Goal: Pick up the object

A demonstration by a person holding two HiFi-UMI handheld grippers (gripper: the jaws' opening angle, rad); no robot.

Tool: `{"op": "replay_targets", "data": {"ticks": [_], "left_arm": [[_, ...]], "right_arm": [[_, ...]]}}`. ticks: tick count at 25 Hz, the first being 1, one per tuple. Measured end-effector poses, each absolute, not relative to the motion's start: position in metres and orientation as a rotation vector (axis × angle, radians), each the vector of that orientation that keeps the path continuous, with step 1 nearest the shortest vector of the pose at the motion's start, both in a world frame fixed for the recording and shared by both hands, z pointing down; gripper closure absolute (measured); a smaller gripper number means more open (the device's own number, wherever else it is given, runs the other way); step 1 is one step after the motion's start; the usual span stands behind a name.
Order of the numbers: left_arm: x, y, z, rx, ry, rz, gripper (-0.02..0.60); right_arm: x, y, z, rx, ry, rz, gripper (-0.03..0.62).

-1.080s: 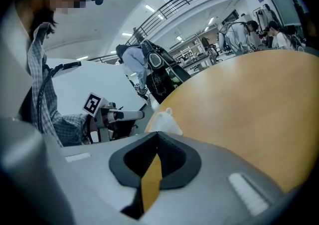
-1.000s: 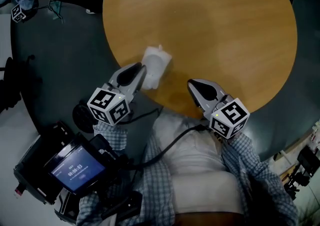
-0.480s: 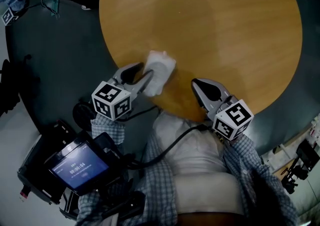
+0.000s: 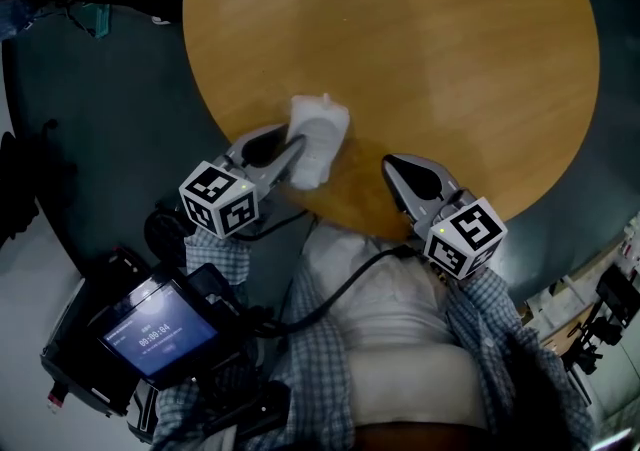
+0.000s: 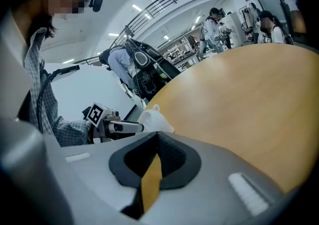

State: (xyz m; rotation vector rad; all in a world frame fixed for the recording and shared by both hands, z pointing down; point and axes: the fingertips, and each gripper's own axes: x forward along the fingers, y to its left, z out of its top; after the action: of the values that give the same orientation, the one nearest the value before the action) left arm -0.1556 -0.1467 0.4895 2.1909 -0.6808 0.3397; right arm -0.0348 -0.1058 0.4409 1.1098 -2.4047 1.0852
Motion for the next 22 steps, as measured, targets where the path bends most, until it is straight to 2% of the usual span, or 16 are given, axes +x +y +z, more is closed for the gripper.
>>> {"op": "replay_targets", "data": {"ticks": [3, 11, 22], "left_arm": [[-0.159, -0.152, 0.486, 2.196, -0.695, 0.285, 0.474], [-0.17, -0.163, 0.484, 2.2, -0.756, 0.179, 0.474], [-0.153, -0.215, 0.415, 2.303, -0.821, -0.009, 0.474]], "right_arm": [[-0.037, -0.106, 0.441, 1.117, -2.409, 1.073, 0.588], [-0.048, -0.113, 0.45, 1.096, -2.452, 1.045, 0.588], [-0.04, -0.166, 0.444, 1.127, -2.57, 0.972, 0.588]]}}
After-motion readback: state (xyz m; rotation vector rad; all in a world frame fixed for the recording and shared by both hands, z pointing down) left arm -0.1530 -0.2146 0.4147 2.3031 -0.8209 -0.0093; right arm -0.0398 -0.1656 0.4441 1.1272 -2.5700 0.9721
